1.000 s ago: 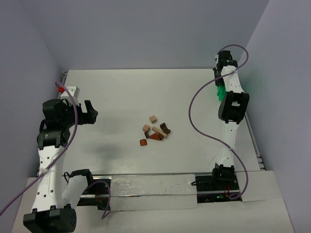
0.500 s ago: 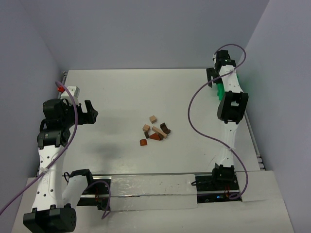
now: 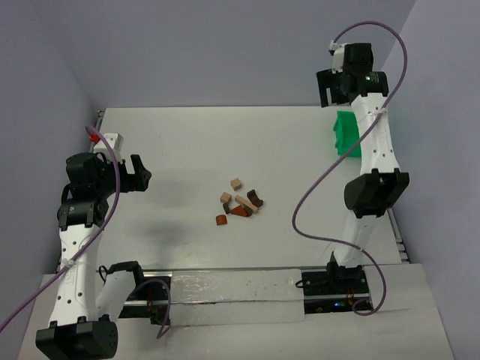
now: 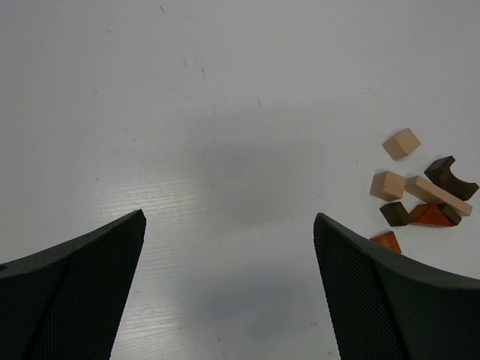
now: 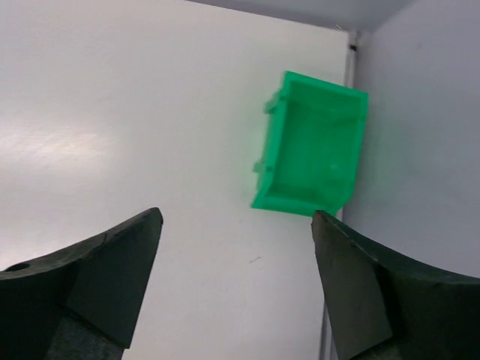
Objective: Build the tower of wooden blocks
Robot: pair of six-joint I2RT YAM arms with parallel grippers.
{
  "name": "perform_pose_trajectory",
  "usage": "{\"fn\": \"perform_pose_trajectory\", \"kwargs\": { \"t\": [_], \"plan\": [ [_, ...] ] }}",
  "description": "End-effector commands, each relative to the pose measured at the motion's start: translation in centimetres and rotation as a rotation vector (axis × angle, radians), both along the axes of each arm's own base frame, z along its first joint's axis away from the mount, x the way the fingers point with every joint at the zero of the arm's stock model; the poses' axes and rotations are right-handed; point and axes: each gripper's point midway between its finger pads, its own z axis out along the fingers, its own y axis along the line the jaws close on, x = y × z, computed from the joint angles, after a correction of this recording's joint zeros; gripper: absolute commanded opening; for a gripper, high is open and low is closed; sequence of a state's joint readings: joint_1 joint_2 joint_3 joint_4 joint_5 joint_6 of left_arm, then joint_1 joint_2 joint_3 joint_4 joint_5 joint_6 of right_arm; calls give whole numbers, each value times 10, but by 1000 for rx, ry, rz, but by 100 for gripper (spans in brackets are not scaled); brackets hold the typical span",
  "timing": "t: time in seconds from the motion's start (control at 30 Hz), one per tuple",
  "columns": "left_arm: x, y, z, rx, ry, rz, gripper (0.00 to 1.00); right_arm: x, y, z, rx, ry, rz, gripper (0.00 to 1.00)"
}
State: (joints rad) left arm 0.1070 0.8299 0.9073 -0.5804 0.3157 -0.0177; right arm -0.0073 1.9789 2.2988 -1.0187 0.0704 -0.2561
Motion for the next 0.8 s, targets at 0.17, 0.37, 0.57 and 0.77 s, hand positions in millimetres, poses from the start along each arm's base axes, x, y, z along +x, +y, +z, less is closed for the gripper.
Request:
{"fn": "perform_pose_trajectory", "kwargs": {
  "t": [0.17,0.37,0.57,0.77],
  "plan": [
    [2,-1,10,-1,-44,-16,99,-113,171,-72,165,305,425,53],
    [2,-3,8,-6,-38,-24,99,-165,227,-135,140,406,551,30],
    [2,-3,7,-9,-32,-26,99,-203,258,-180,130,527,658,24],
    [2,-3,9,-7,-38,-25,99,-228,282,-197,97,571,727,22]
  ]
}}
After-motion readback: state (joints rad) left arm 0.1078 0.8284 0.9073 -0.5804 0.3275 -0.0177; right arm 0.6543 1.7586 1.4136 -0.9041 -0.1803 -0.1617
